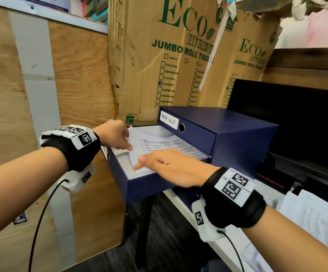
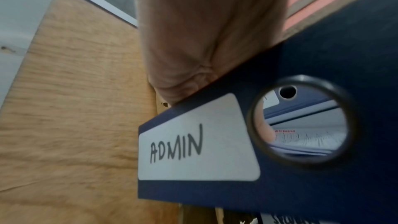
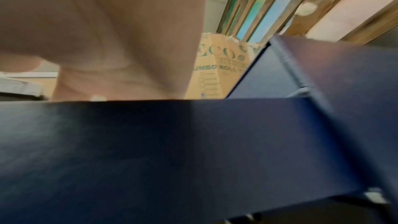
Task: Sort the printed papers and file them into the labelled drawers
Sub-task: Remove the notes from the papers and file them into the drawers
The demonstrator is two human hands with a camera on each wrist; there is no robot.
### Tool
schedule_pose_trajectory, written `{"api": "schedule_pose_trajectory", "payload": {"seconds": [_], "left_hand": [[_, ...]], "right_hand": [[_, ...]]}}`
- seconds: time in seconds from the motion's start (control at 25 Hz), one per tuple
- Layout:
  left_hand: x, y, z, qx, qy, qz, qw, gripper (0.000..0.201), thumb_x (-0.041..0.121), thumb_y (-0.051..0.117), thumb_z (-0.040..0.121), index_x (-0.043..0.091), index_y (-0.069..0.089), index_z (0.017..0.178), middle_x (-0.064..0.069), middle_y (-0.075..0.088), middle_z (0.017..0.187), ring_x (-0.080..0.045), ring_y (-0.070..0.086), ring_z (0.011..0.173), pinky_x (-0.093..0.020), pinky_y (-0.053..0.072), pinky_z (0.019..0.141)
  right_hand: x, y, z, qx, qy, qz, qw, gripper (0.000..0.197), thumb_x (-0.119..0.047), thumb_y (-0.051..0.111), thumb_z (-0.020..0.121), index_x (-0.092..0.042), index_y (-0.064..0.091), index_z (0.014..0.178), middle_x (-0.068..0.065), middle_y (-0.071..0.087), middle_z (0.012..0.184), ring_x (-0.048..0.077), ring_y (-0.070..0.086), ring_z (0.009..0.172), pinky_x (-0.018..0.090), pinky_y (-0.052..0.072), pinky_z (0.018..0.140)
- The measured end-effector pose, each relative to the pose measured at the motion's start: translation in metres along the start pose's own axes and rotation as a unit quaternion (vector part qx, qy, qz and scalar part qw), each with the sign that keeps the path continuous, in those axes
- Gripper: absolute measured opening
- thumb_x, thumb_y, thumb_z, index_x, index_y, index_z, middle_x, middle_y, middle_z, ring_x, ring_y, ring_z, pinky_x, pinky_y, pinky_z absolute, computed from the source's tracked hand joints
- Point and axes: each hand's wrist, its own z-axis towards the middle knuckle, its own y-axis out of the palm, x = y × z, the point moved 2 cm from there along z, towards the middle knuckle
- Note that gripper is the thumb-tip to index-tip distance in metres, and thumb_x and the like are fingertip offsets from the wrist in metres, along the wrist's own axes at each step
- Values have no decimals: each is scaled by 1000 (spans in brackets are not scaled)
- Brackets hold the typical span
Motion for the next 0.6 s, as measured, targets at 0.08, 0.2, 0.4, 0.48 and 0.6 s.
{"api": "schedule_pose_trajectory", "payload": {"seconds": [0.08,0.2,0.4,0.48,0.6], "left_hand": [[0,2,-4,23,21,73,997,32,43,79,74,16,69,88,2,72,86,-14,64,78,-23,45,69],[-5,3,-4,62,15,75,995,31,48,67,84,18,72,80,1,68,78,-16,60,77,-26,42,67],[-28,2,-11,257,21,22,966,28,31,50,90,9,66,90,-13,60,83,-34,55,90,-35,41,73],[-33,5,-21,309,-14,-47,950,16,22,54,90,9,56,100,-10,50,91,-33,48,93,-36,39,77],[-43,11,-33,277,-92,-208,933,18,16,53,89,8,45,103,-8,58,92,-29,57,87,-38,47,76]], "right_hand": [[-9,11,15,-65,8,-34,997,82,-77,13,87,-24,68,115,0,61,128,20,55,116,40,38,104],[0,10,27,-87,84,-92,988,99,-85,3,78,-21,67,116,7,62,125,26,52,119,44,36,105],[17,-2,19,-76,131,-87,985,93,-82,2,78,-29,67,116,3,56,135,24,39,133,42,26,110],[19,-1,14,-36,96,-45,994,77,-75,14,88,-27,67,117,-2,59,131,17,49,122,37,32,107],[22,-3,1,29,40,8,999,53,-68,41,88,-33,64,120,-12,54,136,8,40,133,32,29,111]]}}
